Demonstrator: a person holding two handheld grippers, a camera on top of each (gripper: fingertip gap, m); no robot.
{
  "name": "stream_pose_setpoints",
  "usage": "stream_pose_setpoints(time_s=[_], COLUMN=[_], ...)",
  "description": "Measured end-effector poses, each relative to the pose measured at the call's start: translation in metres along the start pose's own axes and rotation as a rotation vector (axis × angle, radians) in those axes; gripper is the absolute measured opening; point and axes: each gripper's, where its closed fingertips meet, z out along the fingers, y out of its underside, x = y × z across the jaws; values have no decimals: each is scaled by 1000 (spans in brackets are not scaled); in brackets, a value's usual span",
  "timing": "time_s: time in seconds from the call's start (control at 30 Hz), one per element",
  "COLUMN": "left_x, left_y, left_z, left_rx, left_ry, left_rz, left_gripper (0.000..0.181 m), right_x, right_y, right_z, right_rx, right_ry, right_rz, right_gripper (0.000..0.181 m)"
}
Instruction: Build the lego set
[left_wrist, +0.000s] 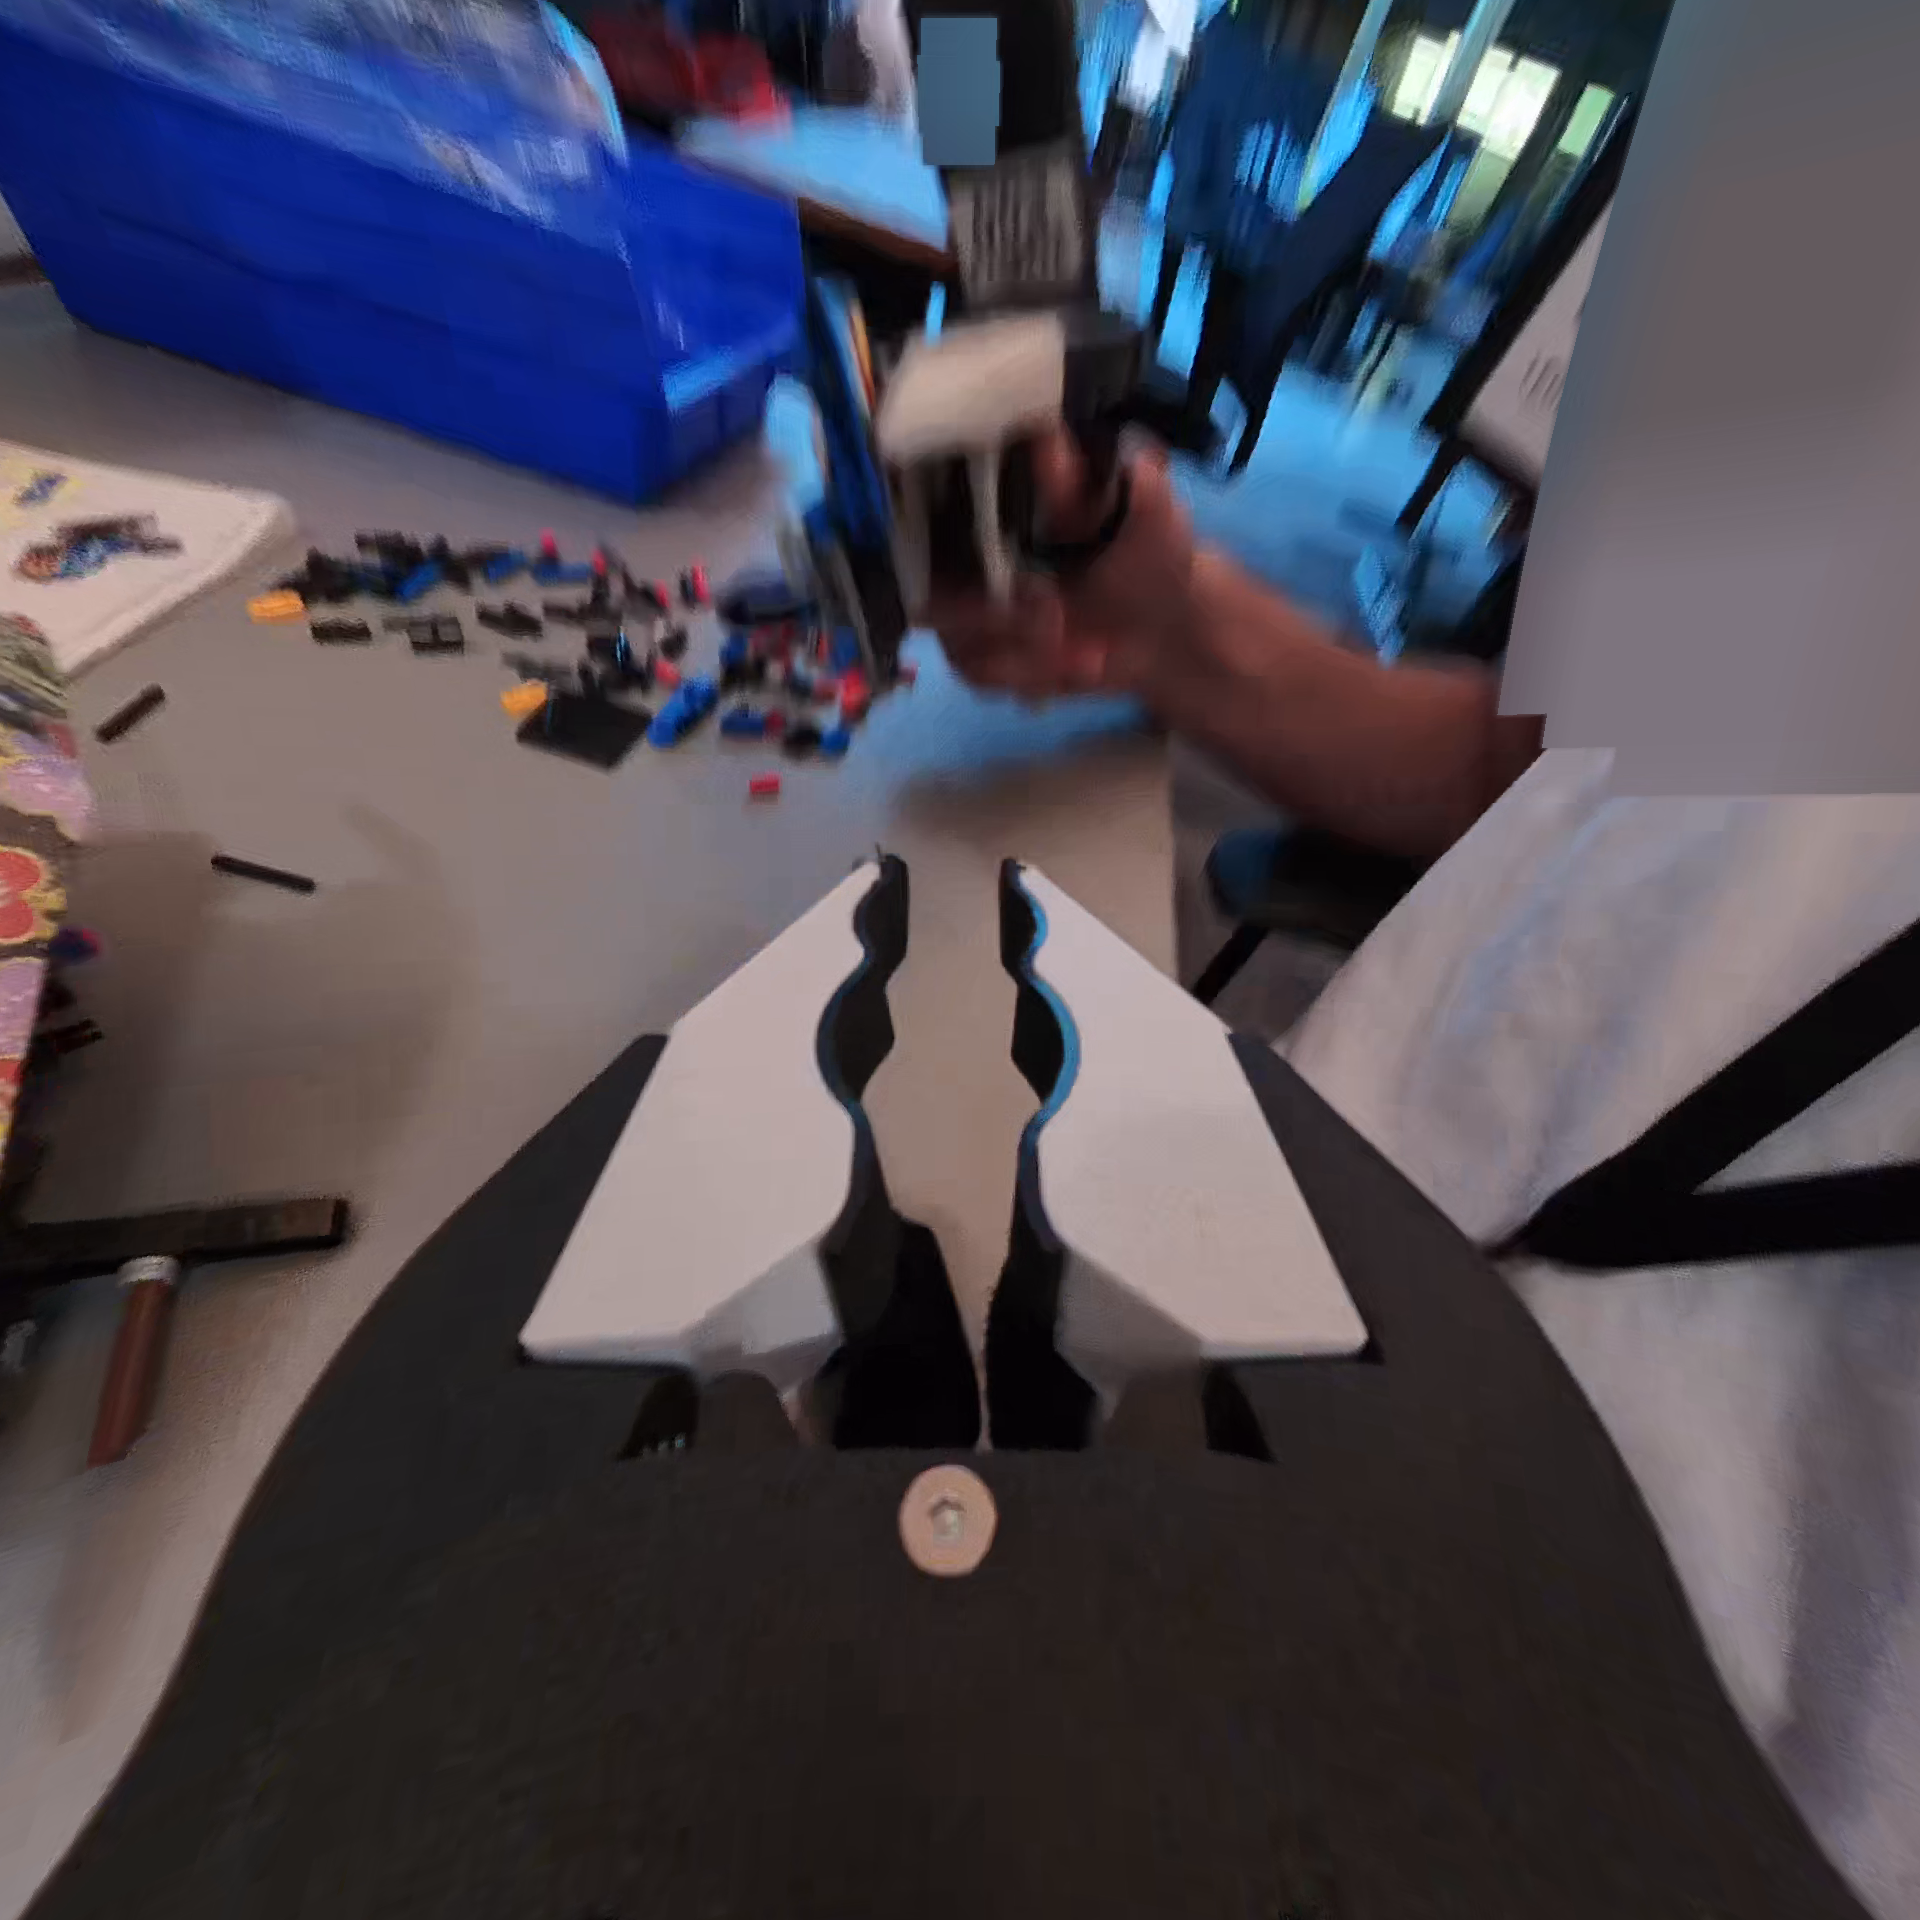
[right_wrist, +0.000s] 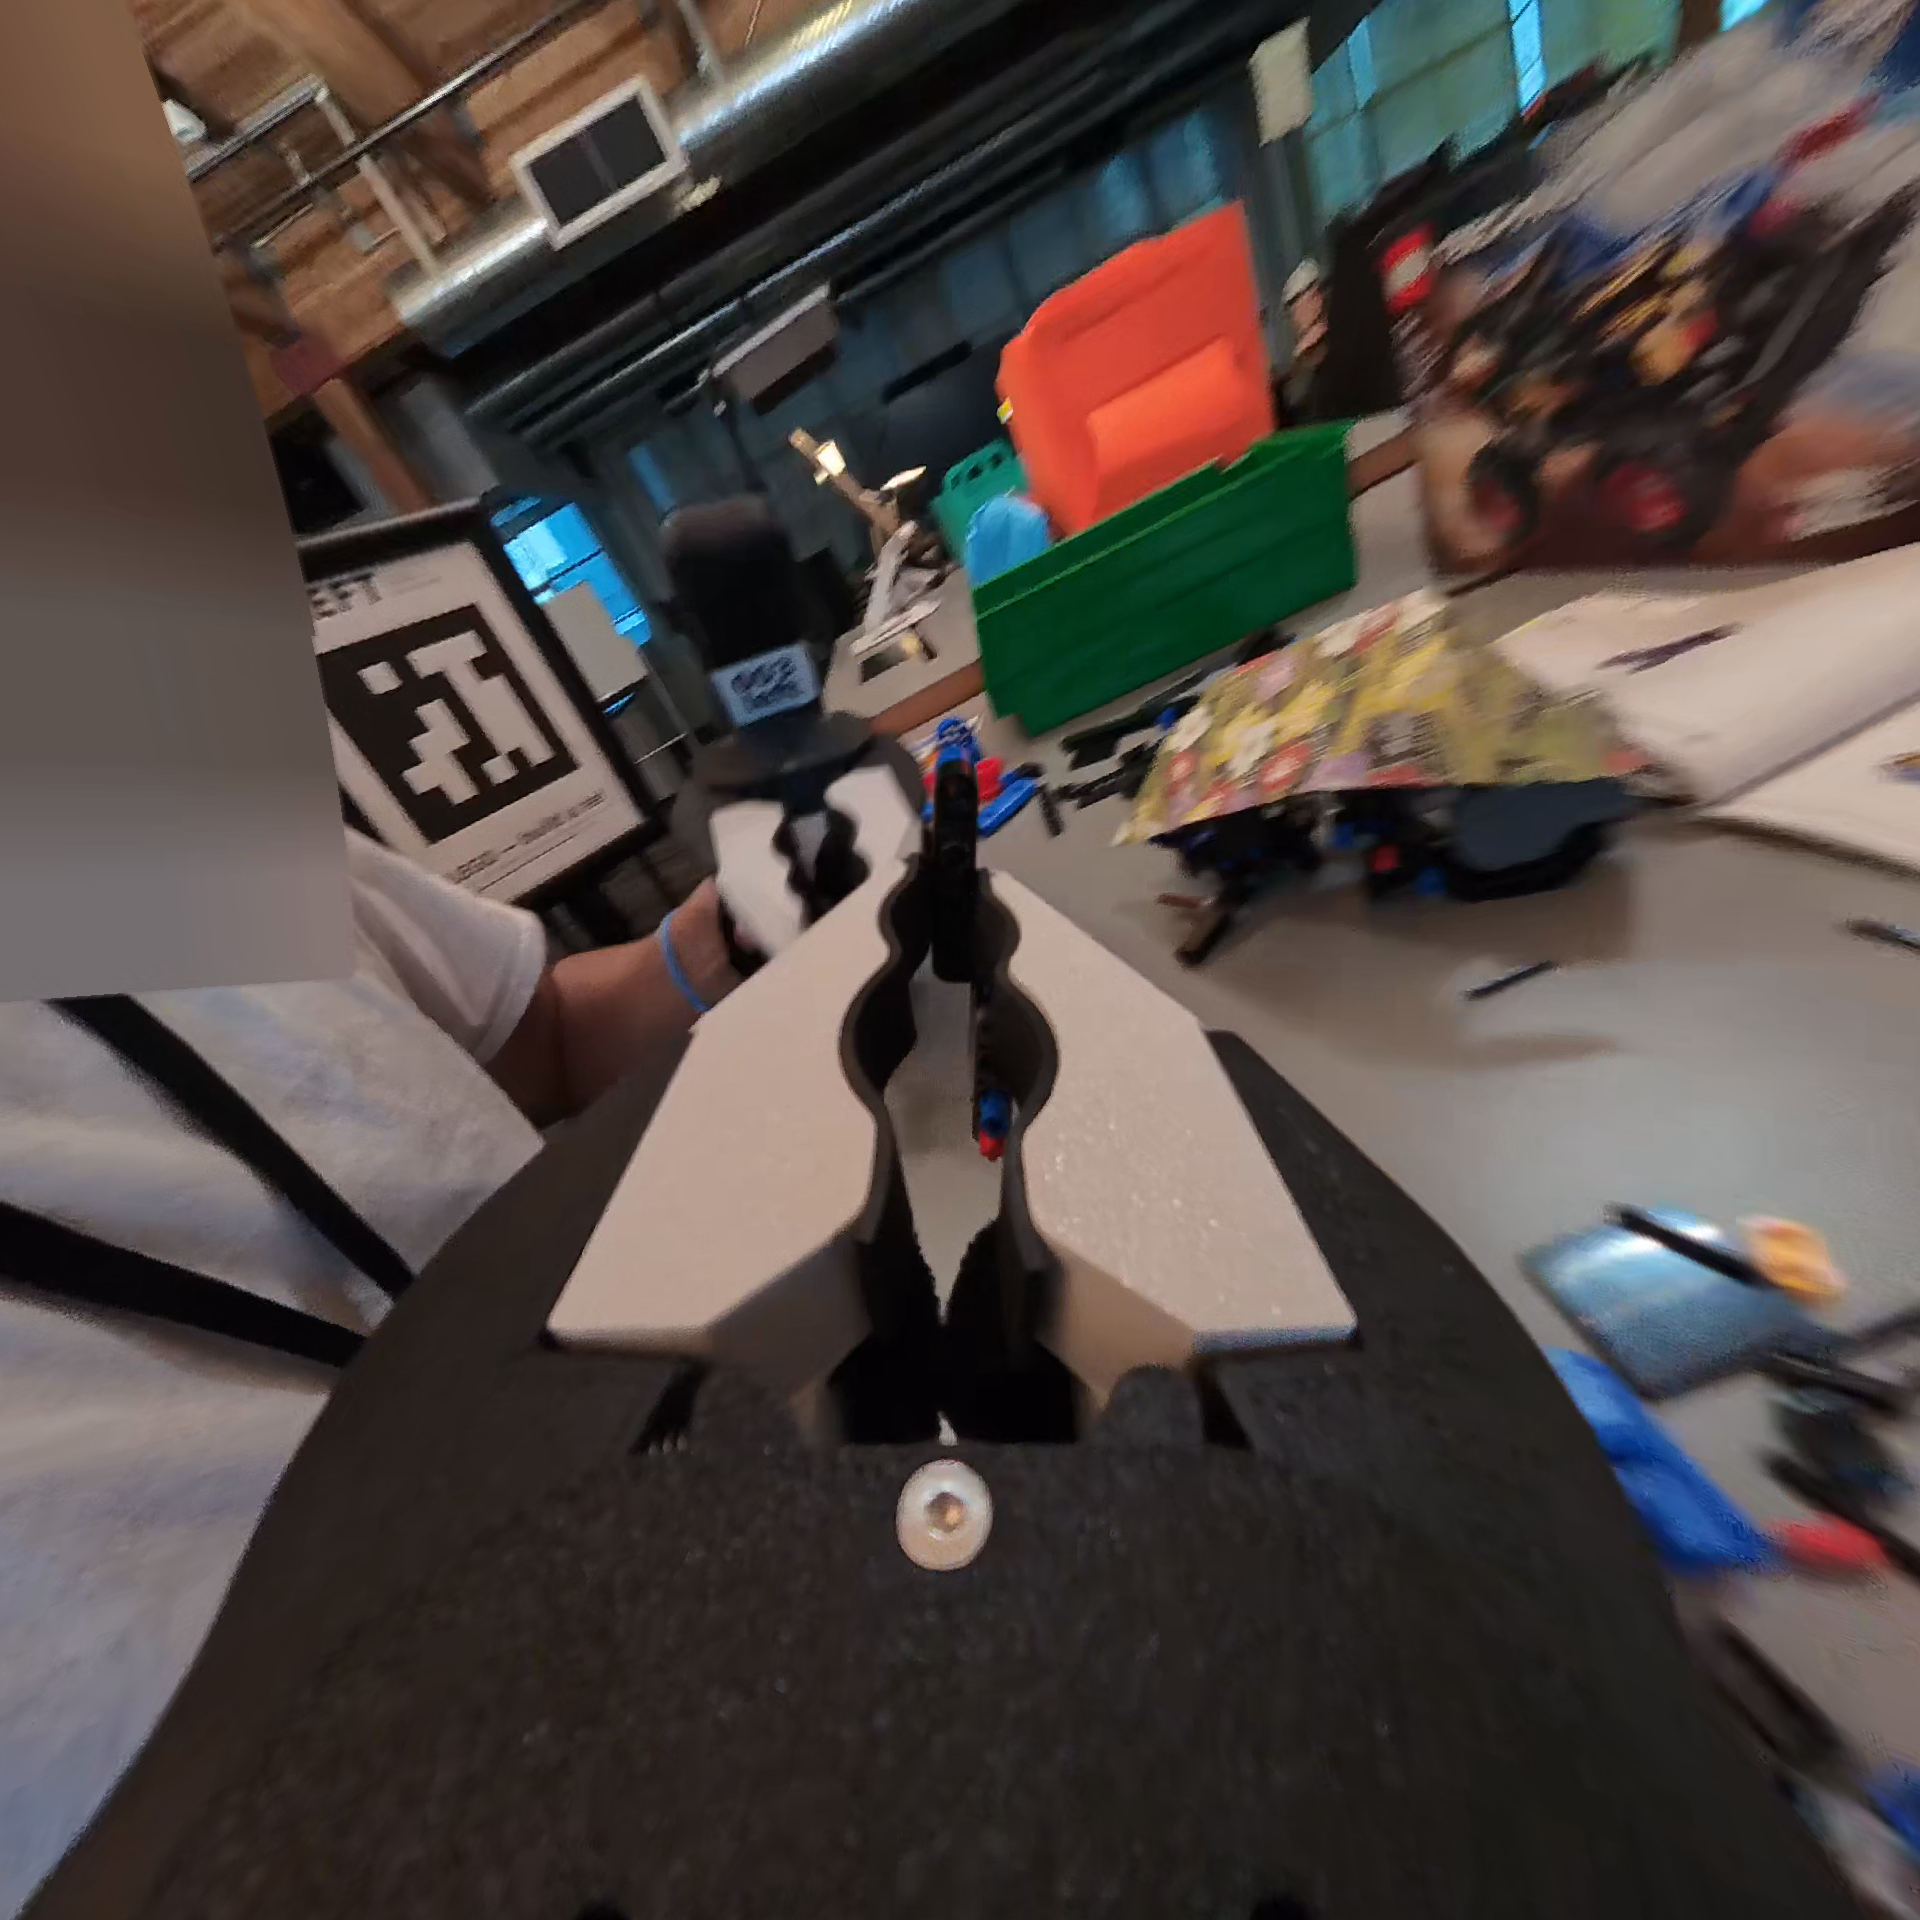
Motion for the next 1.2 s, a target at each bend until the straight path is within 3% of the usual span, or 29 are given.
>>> stream_pose_setpoints(time_s=[0.1,0.3,0.7,0.8,0.87,1.03,1.1,1.2], left_x=[-7,-24,-26,-42,-70,-92,-89,-84], left_y=[28,41,54,55,50,72,89,112], left_z=[24,72,89,44,-20,-178,-215,-241], left_rx=[-197,-325,-462,-599,-775,-1330,-1512,-1698], left_ry=[-60,-140,-180,-211,-310,-291,-268,-231], left_rz=[96,63,63,118,197,102,34,-8], left_gripper=[12,23,3,3,3,3,3,3], right_x=[21,32,24,25,24,16,16,14], right_y=[-6,-9,-11,-12,-11,-3,0,0], right_z=[-29,-50,-49,-50,-48,-41,-41,-40], right_rx=[24,66,79,82,66,10,-8,-9], right_ry=[129,275,246,262,272,304,321,321], right_rz=[-86,-169,-174,-184,-209,-326,-356,-372], right_gripper=[6,6,6,6,6,6,6,6])
